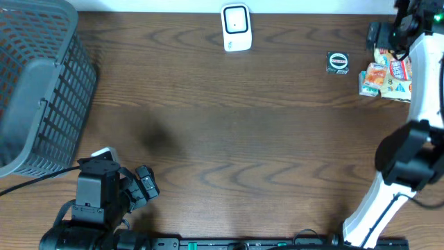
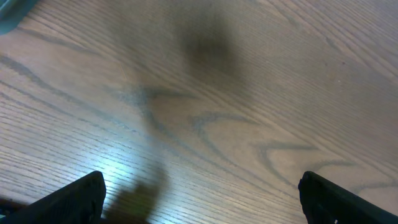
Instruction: Scan the item barcode
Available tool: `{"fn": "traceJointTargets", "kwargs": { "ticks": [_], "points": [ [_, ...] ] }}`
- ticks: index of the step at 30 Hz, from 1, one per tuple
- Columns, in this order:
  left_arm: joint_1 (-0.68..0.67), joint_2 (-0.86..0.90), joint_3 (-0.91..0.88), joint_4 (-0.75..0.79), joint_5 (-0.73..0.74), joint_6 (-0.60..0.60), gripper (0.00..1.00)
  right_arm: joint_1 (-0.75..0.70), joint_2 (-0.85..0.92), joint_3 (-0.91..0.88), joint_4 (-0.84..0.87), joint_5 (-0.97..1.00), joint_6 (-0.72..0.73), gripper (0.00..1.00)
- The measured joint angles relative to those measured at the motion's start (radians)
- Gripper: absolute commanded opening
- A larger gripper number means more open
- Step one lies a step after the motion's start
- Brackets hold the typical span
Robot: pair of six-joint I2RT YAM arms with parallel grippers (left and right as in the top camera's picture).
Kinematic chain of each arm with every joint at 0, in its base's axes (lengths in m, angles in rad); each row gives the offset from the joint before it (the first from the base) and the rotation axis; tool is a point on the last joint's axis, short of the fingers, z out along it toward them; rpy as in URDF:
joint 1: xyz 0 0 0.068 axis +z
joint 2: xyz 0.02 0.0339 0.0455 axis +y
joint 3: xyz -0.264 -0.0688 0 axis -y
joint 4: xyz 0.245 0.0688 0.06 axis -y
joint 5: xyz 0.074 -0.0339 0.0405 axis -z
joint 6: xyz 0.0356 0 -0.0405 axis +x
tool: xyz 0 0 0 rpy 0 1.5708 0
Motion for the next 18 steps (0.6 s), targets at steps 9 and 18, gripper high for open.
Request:
{"fn": "traceJointTargets", "kwargs": {
  "ticks": [9, 18],
  "points": [
    [0.000, 0.000, 0.000, 0.000, 0.000, 0.000, 0.98, 0.104, -0.029, 0.008, 0.021, -0.200, -0.006, 0.01],
    [0.000, 0.000, 0.000, 0.000, 0.000, 0.000, 0.98, 0.138, 0.235, 0.008, 0.163, -0.225, -0.005, 0.01]
  ]
}}
